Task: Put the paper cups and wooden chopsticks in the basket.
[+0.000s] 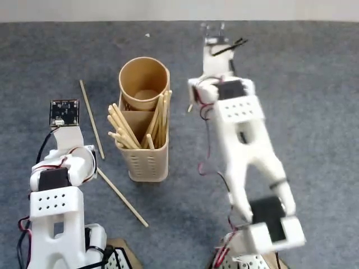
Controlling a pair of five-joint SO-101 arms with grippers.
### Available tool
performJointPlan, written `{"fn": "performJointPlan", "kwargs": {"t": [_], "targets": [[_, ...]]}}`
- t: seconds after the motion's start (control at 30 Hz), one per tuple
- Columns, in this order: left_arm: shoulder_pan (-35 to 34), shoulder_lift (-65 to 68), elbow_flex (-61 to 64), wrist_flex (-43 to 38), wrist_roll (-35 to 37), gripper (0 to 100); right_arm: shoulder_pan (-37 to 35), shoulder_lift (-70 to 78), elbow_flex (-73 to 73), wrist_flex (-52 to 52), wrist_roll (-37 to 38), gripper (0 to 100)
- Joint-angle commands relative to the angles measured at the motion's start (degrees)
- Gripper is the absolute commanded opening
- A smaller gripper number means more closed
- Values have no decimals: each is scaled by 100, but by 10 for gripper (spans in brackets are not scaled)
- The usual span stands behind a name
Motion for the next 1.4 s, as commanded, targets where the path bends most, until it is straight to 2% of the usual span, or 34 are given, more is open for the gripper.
{"fn": "performJointPlan", "kwargs": {"t": [0.0, 0.13, 0.23, 0.33, 0.4, 0.57, 0.67, 0.77, 0.87, 1.0, 1.13, 1.2, 1.33, 1.37], "targets": [[92, -84, -31, -79, -44, 123, 462, -602, 75, -382, 703, 88], [92, -84, -31, -79, -44, 123, 576, 312, 611, -1701, 1389, 88], [92, -84, -31, -70, -44, 123, 629, 1174, 725, -2686, 1582, 88], [92, -84, -22, -70, -44, 123, 505, 1631, 620, -2738, 1530, 94], [92, -84, -22, -88, -44, 123, 488, 1719, 593, -2668, 1222, 151], [92, -84, -22, -88, -44, 123, 541, 1727, 655, -2624, 563, 390], [92, -84, -22, -88, -44, 123, 541, 1727, 681, -2404, 308, 451], [92, -84, -22, -88, -44, 123, 585, 1727, 681, -2360, 308, 450], [48, -101, -31, -79, -44, 122, 963, 1727, 681, -2114, 281, 450], [-462, -110, -338, -62, -18, 121, 1631, 1710, 681, -1174, 264, 450], [-708, -92, -945, 167, -35, 122, 1938, 1710, 725, -338, 264, 437], [-708, -84, -1174, 290, -35, 123, 1965, 1710, 725, -119, 264, 371], [-699, -66, -1604, 325, 0, 123, 1947, 1701, 681, 242, 308, 132], [-699, -66, -1719, 378, 9, 123, 1956, 1692, 681, 303, 316, 105]]}}
